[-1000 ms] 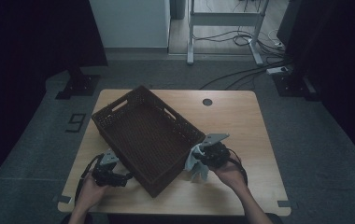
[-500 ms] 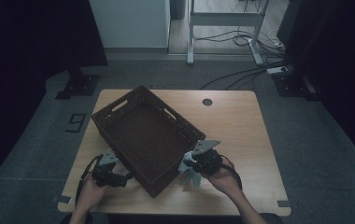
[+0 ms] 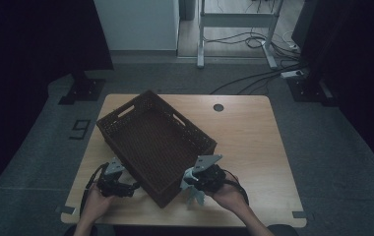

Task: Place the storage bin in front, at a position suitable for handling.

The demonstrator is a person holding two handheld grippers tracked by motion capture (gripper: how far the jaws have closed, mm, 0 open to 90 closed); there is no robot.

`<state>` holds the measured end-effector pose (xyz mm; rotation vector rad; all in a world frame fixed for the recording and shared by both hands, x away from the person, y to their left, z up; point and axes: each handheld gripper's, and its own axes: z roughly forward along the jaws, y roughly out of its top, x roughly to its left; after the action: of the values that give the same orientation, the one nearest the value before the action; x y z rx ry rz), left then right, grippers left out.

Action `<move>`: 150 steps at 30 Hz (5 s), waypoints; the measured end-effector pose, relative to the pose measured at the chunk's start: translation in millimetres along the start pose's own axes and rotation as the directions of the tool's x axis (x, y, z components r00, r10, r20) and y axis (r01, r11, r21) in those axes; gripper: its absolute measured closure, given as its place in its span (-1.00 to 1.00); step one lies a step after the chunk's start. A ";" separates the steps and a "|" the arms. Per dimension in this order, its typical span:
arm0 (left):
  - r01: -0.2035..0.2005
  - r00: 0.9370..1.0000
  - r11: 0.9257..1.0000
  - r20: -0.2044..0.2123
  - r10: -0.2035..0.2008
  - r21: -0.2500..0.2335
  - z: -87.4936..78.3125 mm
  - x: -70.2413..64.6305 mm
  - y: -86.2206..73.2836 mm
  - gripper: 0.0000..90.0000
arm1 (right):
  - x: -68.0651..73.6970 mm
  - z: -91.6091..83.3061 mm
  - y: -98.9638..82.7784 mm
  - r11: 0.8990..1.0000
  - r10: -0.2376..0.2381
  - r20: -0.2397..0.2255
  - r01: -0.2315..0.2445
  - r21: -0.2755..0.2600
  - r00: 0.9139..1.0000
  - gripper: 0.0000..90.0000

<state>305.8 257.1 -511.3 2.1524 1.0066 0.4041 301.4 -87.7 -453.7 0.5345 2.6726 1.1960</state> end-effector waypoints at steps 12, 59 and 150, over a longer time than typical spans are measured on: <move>-0.017 1.000 1.000 0.015 0.017 -0.001 2.2 -4.0 1.2 -0.98 | 21.6 11.9 9.3 0.998 -0.057 -0.068 0.058 0.010 0.996 0.78; 0.064 0.997 0.975 -0.062 -0.052 0.211 6.6 23.3 -30.5 -1.00 | 27.9 43.0 -2.9 0.989 -0.077 -0.078 0.086 0.116 0.994 0.81; 0.125 0.986 0.985 -0.129 -0.109 0.120 13.3 24.8 -33.4 -1.00 | -86.0 28.0 -59.9 0.960 0.134 0.241 -0.187 0.210 0.961 0.79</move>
<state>311.1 284.3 -545.0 2.1888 1.2518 0.4295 373.7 -138.6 -516.7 0.8833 2.6248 0.8039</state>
